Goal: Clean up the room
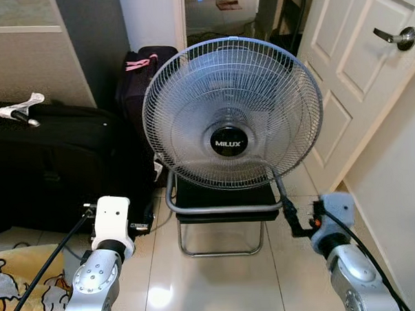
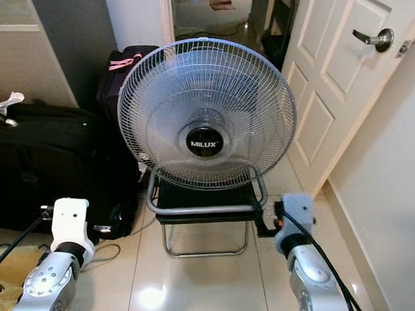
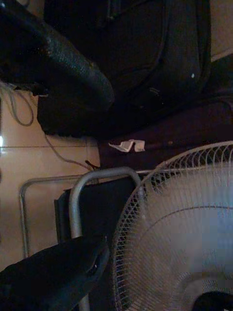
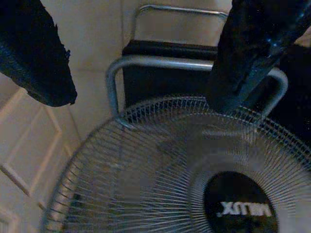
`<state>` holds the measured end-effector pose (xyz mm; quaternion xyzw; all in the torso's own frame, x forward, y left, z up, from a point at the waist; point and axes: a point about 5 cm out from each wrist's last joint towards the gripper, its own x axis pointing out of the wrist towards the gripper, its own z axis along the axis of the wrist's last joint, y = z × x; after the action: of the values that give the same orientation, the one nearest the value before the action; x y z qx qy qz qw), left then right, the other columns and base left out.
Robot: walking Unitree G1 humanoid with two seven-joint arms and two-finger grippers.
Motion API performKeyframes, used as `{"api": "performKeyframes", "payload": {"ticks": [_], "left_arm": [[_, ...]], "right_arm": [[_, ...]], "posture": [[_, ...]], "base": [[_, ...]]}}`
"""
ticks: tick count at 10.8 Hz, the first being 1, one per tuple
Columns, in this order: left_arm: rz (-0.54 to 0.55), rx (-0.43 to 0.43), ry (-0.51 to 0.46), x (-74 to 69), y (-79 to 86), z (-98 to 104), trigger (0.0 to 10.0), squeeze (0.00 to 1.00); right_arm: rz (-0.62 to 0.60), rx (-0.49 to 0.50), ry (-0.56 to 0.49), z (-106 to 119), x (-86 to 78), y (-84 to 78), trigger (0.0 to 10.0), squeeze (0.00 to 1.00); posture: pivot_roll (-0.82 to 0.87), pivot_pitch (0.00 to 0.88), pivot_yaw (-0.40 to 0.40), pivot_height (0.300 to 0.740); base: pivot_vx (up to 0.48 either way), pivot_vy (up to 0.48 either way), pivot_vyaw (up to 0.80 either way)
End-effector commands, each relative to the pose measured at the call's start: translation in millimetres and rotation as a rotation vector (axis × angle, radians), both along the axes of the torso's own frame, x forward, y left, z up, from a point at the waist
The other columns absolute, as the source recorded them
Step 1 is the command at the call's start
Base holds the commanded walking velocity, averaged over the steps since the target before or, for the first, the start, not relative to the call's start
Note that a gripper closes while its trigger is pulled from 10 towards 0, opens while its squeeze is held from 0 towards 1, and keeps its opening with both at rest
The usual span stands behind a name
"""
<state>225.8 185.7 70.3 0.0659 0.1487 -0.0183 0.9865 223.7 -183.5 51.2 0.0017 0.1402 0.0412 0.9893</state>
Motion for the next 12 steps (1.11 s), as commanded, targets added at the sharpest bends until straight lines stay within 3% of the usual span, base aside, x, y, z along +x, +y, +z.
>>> {"api": "performKeyframes", "payload": {"ticks": [1, 2, 3, 6, 7, 9, 10, 12], "left_arm": [[0.017, 0.023, -0.036, 2.6, 3.4, 7.0, 10.0, 0.0], [0.102, 0.05, -0.107, 7.4, 9.3, 13.6, 10.0, 0.16], [0.119, 0.094, -0.154, 10.2, 11.5, 17.5, 10.0, 0.87], [0.141, 0.091, -0.2, 14.3, 12.9, 22.2, 10.0, 0.87], [0.093, 0.076, -0.153, 15.4, 10.4, 20.9, 10.0, 0.7], [0.025, 0.007, -0.161, 14.2, 4.6, 24.2, 10.0, 0.7], [0.033, 0.031, -0.16, 15.0, 4.0, 24.5, 10.0, 0.72], [-0.004, 0.075, -0.164, 17.0, 3.1, 25.9, 10.0, 0.65]], "right_arm": [[0.035, -0.02, -0.053, 9.7, 6.4, 5.2, 10.0, 1.0], [0.037, -0.007, -0.077, 13.6, 9.2, 6.8, 10.0, 1.0], [0.042, -0.008, -0.069, 13.9, 10.0, 6.4, 10.0, 1.0], [-0.011, -0.045, -0.063, 11.8, 14.7, -0.2, 10.0, 1.0], [-0.056, -0.043, -0.063, 11.2, 15.1, -5.3, 10.0, 1.0], [-0.046, -0.02, -0.067, 13.6, 15.1, -3.1, 10.0, 1.0], [-0.057, -0.022, -0.062, 12.4, 14.6, -4.5, 10.0, 1.0], [-0.097, -0.027, -0.043, 9.3, 16.4, -9.5, 10.0, 1.0]], "posture": [[-0.06, 0.0, 0.018, 0.74], [-0.06, 0.0, 0.018, 0.74], [-0.06, 0.0, 0.019, 0.74], [-0.06, 0.0, 0.019, 0.74], [-0.06, 0.0, 0.016, 0.74], [-0.07, 0.0, 0.011, 0.74], [-0.07, 0.0, 0.011, 0.74], [-0.07, 0.0, 0.02, 0.74]], "base": [[0.0, 0.0, 0.8], [0.0, 0.0, 0.8], [0.0, 0.0, 0.8], [0.0, 0.0, 0.8], [0.0, 0.0, 0.8], [0.0, 0.0, 0.8], [0.0, 0.0, 0.8], [0.0, 0.0, 0.8]]}}
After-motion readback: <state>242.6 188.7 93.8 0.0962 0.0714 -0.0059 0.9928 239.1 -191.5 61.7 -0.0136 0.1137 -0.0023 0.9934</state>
